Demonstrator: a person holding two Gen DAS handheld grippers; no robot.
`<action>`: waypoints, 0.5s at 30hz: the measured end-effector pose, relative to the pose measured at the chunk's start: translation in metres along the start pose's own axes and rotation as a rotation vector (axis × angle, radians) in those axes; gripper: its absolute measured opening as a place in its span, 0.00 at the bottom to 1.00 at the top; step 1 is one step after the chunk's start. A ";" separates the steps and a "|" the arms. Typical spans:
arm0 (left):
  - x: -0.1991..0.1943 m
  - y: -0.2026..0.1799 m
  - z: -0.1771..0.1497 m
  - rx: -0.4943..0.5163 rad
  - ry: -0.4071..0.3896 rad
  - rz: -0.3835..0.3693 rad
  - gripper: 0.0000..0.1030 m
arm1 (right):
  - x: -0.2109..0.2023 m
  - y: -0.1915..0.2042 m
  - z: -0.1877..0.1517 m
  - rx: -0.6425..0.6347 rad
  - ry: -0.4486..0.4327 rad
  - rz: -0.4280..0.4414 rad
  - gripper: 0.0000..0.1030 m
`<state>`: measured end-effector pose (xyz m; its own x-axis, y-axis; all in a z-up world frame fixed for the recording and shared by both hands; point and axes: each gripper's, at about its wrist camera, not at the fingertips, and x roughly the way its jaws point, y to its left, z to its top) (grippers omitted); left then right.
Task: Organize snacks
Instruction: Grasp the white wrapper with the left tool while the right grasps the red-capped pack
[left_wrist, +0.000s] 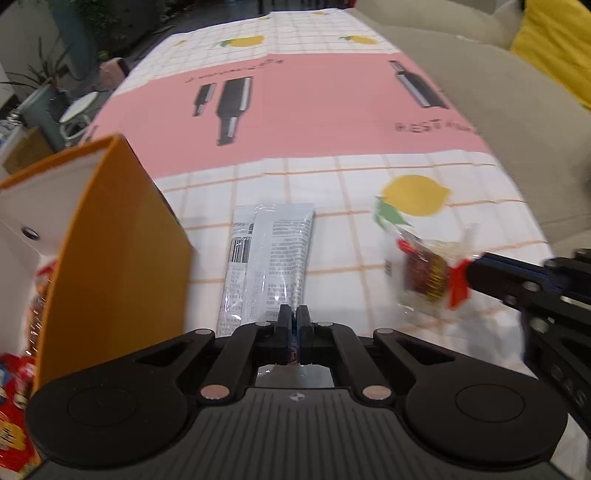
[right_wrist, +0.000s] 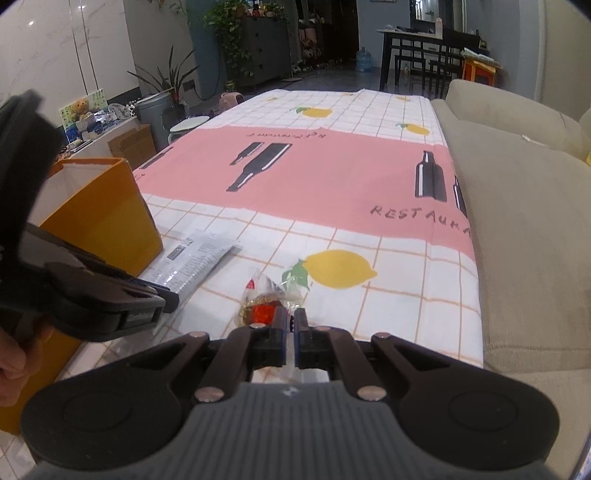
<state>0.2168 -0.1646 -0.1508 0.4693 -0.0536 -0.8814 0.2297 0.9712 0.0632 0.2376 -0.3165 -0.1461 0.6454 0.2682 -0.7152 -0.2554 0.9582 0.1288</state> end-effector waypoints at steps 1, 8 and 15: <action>-0.003 -0.001 -0.004 0.002 -0.004 -0.017 0.01 | -0.001 0.000 -0.001 0.006 0.004 0.004 0.00; -0.018 -0.004 -0.030 0.013 -0.011 -0.131 0.01 | -0.009 0.002 -0.010 0.059 0.032 0.041 0.00; -0.029 -0.006 -0.033 0.051 -0.053 -0.093 0.28 | -0.017 0.007 -0.012 0.025 0.003 0.003 0.35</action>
<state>0.1738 -0.1615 -0.1408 0.4886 -0.1562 -0.8584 0.3166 0.9485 0.0076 0.2158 -0.3158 -0.1413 0.6425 0.2705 -0.7170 -0.2393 0.9596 0.1477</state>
